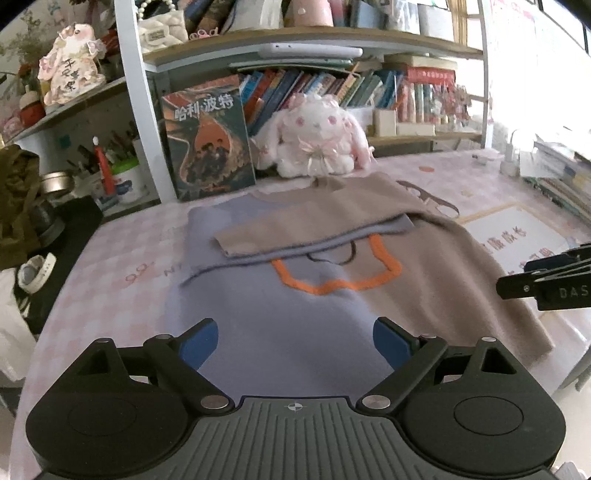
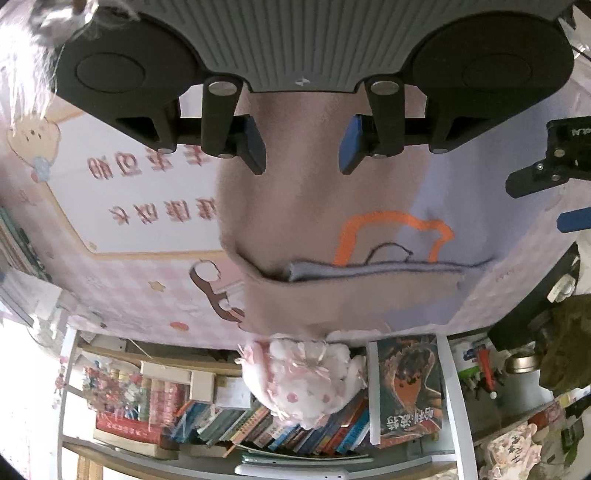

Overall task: Fold clothes
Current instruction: 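Move both tools to the side edges of the sweater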

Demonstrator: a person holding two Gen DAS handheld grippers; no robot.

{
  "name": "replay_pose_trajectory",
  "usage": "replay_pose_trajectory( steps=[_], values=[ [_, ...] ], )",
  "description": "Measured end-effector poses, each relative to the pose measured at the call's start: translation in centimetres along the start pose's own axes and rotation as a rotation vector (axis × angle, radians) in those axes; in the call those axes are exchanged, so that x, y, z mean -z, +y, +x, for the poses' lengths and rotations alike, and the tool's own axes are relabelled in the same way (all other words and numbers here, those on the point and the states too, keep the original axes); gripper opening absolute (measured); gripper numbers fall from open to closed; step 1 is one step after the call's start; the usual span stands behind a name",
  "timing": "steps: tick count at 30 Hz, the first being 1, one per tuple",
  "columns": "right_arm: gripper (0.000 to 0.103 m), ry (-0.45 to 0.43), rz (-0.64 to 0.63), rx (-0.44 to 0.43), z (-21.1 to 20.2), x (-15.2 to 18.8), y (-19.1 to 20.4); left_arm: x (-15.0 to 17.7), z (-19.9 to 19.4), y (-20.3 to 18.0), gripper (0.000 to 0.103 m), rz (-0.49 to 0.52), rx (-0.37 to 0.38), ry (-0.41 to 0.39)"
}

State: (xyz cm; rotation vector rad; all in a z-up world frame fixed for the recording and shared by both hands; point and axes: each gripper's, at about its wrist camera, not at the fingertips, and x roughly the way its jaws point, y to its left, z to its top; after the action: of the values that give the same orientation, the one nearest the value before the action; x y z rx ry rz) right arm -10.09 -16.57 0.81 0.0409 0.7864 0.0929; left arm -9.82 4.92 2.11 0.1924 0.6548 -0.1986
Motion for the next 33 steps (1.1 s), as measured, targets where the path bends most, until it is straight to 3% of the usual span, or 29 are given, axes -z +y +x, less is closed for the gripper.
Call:
replay_pose_trajectory(
  steps=[9, 20, 30, 33],
  values=[
    [0.043, 0.034, 0.011, -0.019, -2.3, 3.5, -2.1, 2.1, -2.1, -1.7, 0.093, -0.075, -0.040, 0.076],
    [0.046, 0.092, 0.034, 0.002, -3.7, 7.0, -3.8, 5.1, -4.3, -0.6, 0.093, -0.211, -0.124, 0.129],
    [0.067, 0.085, 0.039, 0.001, -4.1, 7.4, -3.8, 6.5, -4.7, 1.6, 0.093, -0.323, -0.147, 0.189],
    [0.068, 0.090, 0.062, -0.001, -3.8, 7.1, -3.8, 6.7, -4.4, 2.8, 0.093, -0.371, -0.155, 0.198]
  ],
)
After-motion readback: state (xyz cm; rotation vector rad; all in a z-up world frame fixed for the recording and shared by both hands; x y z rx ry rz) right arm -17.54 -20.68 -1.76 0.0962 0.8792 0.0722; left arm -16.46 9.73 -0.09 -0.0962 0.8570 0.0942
